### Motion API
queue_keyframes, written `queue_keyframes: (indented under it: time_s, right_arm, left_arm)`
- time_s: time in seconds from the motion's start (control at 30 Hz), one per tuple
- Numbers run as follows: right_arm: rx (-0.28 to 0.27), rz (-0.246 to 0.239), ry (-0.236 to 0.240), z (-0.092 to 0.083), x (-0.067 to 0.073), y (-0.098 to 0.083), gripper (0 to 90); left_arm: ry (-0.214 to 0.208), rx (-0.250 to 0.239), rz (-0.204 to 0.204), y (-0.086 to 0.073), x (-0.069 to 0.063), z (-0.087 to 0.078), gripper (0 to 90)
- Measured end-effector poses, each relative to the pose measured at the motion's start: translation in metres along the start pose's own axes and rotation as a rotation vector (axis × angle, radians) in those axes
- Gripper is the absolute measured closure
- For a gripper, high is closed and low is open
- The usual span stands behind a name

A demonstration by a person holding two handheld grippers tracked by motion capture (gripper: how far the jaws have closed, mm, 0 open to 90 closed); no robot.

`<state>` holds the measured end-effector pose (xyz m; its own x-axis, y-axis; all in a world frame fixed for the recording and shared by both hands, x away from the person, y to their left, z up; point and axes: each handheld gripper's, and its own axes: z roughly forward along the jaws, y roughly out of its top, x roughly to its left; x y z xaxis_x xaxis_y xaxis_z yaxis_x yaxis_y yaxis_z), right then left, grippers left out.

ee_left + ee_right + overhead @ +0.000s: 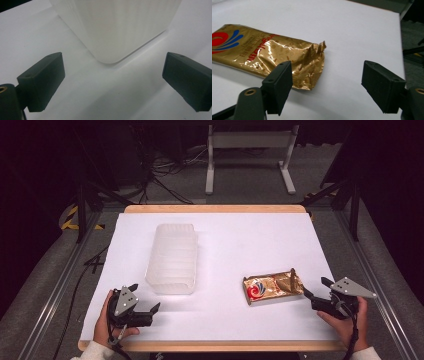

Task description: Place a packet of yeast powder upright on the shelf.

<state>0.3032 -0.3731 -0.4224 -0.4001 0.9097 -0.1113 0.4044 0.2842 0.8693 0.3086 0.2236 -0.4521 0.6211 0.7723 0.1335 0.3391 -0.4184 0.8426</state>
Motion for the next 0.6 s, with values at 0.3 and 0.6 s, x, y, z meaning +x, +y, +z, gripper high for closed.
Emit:
queue_keyframes:
  time_s: [0.3, 0.6]
  right_arm:
    - [-0.016, 0.058, 0.063, -0.0015, -0.002, -0.0036, 27.3]
    - [-0.019, 0.106, 0.079, 0.0014, -0.0046, -0.0051, 27.1]
  left_arm:
    - [-0.01, 0.006, 0.011, 0.0018, -0.0007, 0.0031, 5.1]
    - [-0.01, 0.002, 0.008, 0.0012, -0.0006, 0.0019, 5.1]
